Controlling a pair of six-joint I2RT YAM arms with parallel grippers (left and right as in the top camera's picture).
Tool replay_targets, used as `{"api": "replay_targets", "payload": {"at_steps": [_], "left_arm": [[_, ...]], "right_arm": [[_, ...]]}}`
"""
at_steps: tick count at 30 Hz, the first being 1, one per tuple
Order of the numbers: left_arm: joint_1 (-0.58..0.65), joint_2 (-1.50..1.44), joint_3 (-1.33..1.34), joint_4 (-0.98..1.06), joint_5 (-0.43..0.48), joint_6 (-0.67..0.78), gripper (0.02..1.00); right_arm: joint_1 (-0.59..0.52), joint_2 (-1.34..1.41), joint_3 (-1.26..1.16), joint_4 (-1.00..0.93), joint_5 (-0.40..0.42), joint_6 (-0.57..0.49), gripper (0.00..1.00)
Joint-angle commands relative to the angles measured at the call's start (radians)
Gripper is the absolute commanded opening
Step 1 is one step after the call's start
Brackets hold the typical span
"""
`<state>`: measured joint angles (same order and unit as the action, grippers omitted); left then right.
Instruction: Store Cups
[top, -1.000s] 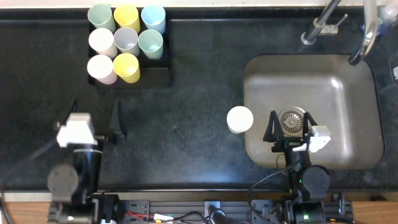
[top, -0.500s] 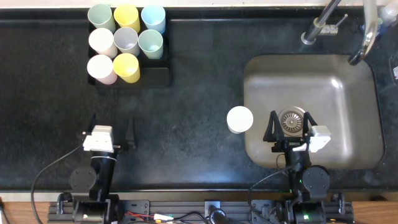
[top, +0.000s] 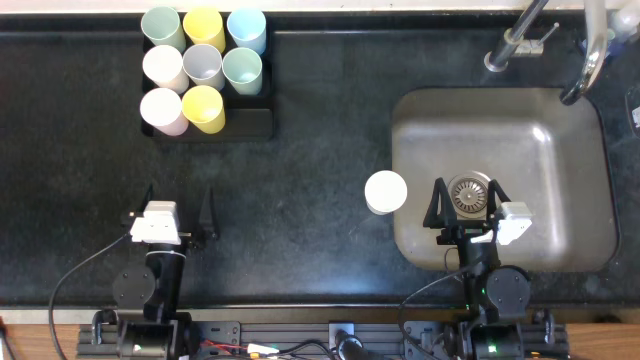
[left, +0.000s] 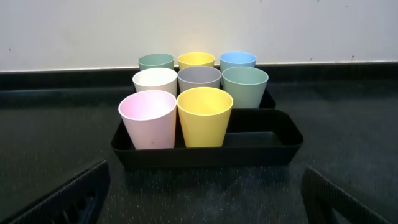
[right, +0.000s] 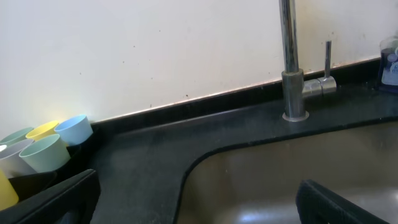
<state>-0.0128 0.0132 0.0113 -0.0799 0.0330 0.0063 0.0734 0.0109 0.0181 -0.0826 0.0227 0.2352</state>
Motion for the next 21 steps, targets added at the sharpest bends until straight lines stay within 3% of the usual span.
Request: {"api": "replay_targets", "payload": {"at_steps": [1, 21], "left_arm": [[0.004, -0.011, -0.003, -0.002, -0.011, -0.011, 0.998], [0.004, -0.011, -0.003, -0.002, -0.011, -0.011, 0.998]], "right_arm": [[-0.001, -0.007, -0.013, 0.006, -0.004, 0.001, 0.998], [-0.001, -0.002, -0.006, 0.005, -0.004, 0.001, 0.998]]}}
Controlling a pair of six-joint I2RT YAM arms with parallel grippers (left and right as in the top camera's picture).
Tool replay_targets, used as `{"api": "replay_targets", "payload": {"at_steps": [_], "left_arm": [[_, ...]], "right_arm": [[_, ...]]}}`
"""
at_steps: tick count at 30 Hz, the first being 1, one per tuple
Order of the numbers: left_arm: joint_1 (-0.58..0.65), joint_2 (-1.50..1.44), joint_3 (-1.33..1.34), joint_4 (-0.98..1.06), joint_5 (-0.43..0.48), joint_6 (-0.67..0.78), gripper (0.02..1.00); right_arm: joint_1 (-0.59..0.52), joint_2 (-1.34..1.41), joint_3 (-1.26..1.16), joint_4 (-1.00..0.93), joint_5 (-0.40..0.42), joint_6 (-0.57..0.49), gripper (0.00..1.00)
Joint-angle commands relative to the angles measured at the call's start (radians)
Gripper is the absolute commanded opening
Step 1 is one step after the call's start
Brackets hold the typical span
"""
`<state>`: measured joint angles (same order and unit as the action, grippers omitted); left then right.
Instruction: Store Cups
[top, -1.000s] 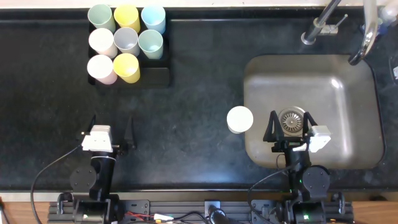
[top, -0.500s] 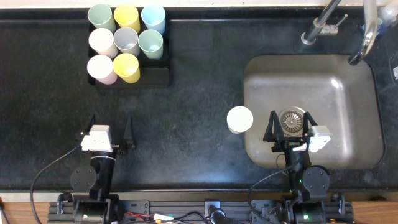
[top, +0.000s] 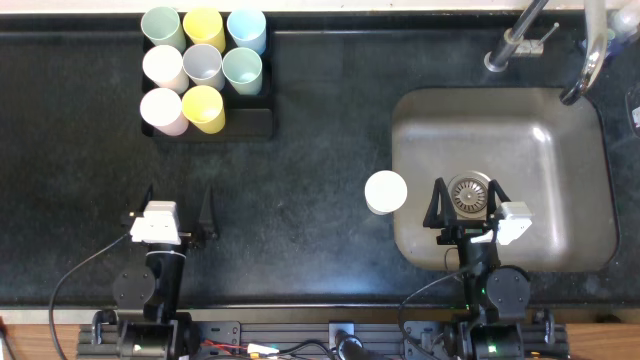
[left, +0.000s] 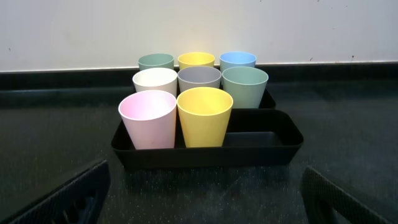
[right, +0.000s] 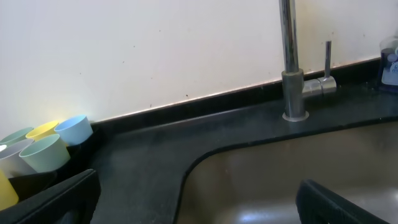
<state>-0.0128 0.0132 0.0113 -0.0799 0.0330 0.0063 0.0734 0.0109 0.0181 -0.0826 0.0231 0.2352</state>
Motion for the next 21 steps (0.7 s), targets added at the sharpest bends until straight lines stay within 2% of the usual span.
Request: {"api": "replay_targets", "payload": {"at_steps": [1, 6, 10, 13, 16, 18, 21], "left_arm": [[0.004, -0.011, -0.003, -0.002, -0.011, -0.011, 0.998], [0.004, -0.011, -0.003, -0.002, -0.011, -0.011, 0.998], [0.004, -0.011, -0.003, -0.002, -0.011, -0.011, 0.998], [0.004, -0.011, -0.003, -0.002, -0.011, -0.011, 0.998], [0.004, -0.011, -0.003, -0.002, -0.011, -0.011, 0.998], [0.004, -0.011, -0.003, -0.002, -0.011, -0.011, 0.998], [0.004, -0.011, -0.003, -0.002, -0.011, -0.011, 0.998]], "right_arm": [[-0.001, 0.001, 0.004, 0.003, -0.004, 0.001, 0.996], [0.000, 0.119, 0.249, -0.208, -0.027, 0.008, 0.998], [0.001, 0.386, 0.603, -0.495, -0.026, -0.001, 0.998], [0.034, 0.640, 0.915, -0.817, -0.023, -0.092, 0.998], [0.130, 0.882, 1.143, -1.159, -0.019, -0.232, 0.996], [0.194, 1.010, 1.201, -1.309, 0.003, -0.300, 0.998], [0.250, 1.154, 1.211, -1.361, 0.072, -0.346, 0.998]]}}
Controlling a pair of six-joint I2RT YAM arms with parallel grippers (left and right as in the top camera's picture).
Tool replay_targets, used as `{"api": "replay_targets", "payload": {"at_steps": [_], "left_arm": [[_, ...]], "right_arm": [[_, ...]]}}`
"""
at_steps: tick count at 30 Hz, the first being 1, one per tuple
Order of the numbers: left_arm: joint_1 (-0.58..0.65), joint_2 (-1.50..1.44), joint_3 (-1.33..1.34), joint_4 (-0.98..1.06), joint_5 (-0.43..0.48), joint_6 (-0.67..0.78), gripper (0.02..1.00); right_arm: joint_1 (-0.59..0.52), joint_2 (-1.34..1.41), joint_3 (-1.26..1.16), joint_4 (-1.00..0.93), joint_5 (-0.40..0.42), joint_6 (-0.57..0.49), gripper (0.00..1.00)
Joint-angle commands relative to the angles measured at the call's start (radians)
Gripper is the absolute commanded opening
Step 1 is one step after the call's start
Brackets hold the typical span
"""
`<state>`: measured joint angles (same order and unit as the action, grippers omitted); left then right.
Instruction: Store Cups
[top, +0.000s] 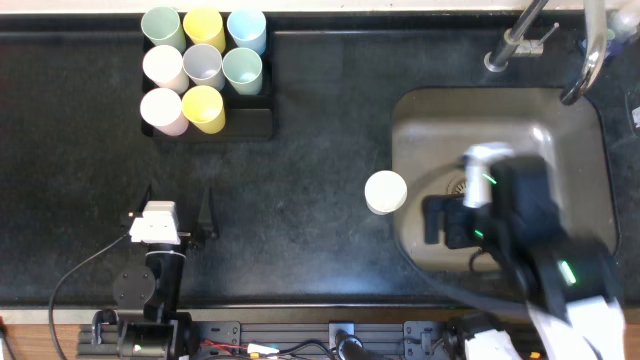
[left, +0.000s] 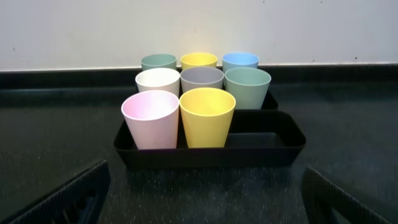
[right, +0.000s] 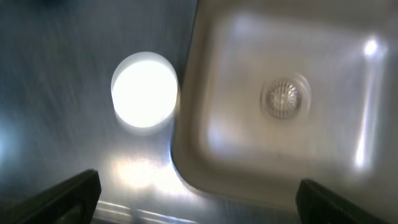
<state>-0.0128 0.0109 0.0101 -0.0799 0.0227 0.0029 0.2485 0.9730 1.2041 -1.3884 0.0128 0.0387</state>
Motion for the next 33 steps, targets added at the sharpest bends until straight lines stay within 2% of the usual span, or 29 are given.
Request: {"api": "replay_targets", "payload": {"at_steps": [1, 6, 8, 19, 33], "left_arm": [[0.004, -0.009, -0.002, -0.002, -0.001, -0.007, 0.998], [0.004, -0.009, -0.002, -0.002, -0.001, -0.008, 0.998], [0.004, -0.009, -0.002, -0.002, -0.001, -0.007, 0.998], [0.004, -0.009, -0.002, -0.002, -0.001, -0.007, 0.998], [0.004, -0.009, -0.002, -0.002, -0.001, -0.007, 0.998]], "right_arm": [[0.080, 0.223, 0.024, -0.043, 0.085, -0.152, 0.998], [0.051, 0.327, 0.024, 0.043, -0.082, -0.283, 0.998], [0.037, 0.362, 0.024, 0.047, -0.102, -0.300, 0.998], [-0.044, 0.558, 0.025, 0.089, -0.110, -0.354, 0.998], [-0.046, 0.711, 0.124, 0.101, -0.127, -0.384, 0.998]]}}
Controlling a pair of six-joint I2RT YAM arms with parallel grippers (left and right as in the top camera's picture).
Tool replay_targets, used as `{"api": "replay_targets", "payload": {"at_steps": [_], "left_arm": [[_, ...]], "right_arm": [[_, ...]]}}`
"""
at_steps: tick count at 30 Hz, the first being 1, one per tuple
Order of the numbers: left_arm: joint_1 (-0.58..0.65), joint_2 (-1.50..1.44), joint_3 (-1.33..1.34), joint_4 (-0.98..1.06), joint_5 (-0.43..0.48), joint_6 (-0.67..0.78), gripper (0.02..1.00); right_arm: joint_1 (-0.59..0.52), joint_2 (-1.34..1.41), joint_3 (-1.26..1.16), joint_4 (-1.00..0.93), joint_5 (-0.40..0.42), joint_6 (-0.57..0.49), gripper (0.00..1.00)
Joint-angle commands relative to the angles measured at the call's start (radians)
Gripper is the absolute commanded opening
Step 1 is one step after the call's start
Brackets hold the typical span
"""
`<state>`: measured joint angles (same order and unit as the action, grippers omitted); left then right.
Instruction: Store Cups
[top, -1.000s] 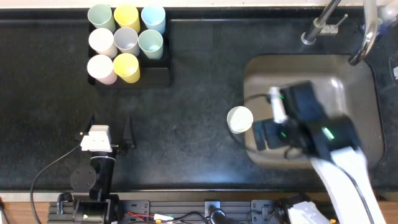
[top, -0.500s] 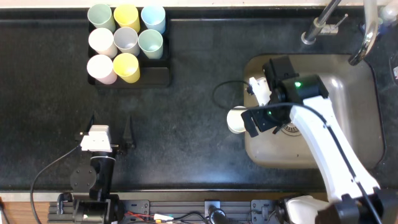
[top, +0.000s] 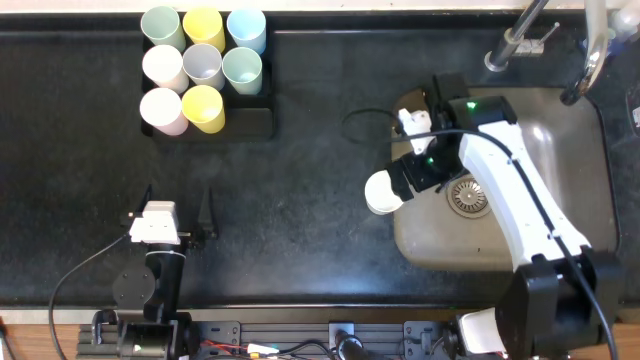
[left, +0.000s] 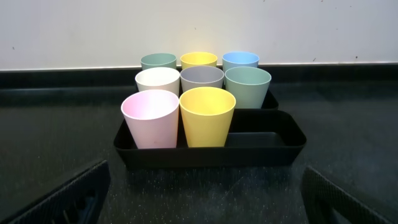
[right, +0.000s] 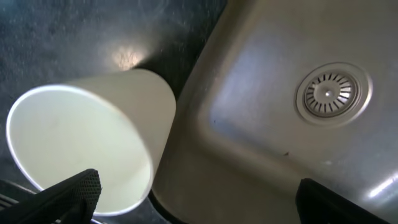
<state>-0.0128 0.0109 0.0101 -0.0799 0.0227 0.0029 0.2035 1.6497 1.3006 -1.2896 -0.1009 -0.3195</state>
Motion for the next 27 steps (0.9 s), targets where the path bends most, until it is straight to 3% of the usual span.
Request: {"api": "replay_targets", "payload": {"at_steps": [1, 7, 10, 11, 12, 13, 19, 27], "left_arm": [[0.004, -0.009, -0.002, -0.002, -0.001, -0.007, 0.998], [0.004, -0.009, -0.002, -0.002, -0.001, -0.007, 0.998], [0.004, -0.009, -0.002, -0.002, -0.001, -0.007, 0.998], [0.004, -0.009, -0.002, -0.002, -0.001, -0.007, 0.998], [0.004, -0.009, -0.002, -0.002, -0.001, -0.007, 0.998], [0.004, -0.009, -0.002, -0.002, -0.001, -0.008, 0.998], [0.004, -0.009, -0.002, -0.002, -0.001, -0.007, 0.998], [0.004, -0.009, -0.002, -0.002, -0.001, -0.007, 0.998]], "right_arm": [[-0.001, 0.043, 0.027, 0.002, -0.014, -0.026, 1.000], [0.001, 0.082, 0.027, 0.010, -0.010, -0.030, 0.996], [0.001, 0.084, 0.028, 0.011, -0.010, -0.029, 0.947], [0.001, 0.084, 0.028, 0.009, -0.011, -0.029, 0.866], [0.001, 0.084, 0.028, 0.008, -0.011, -0.028, 0.292], [0.002, 0.084, 0.028, 0.009, -0.011, -0.019, 0.066], [0.043, 0.083, 0.075, -0.024, -0.014, 0.024, 0.042], [0.191, 0.092, 0.535, -0.184, 0.016, 0.074, 0.045]]}}
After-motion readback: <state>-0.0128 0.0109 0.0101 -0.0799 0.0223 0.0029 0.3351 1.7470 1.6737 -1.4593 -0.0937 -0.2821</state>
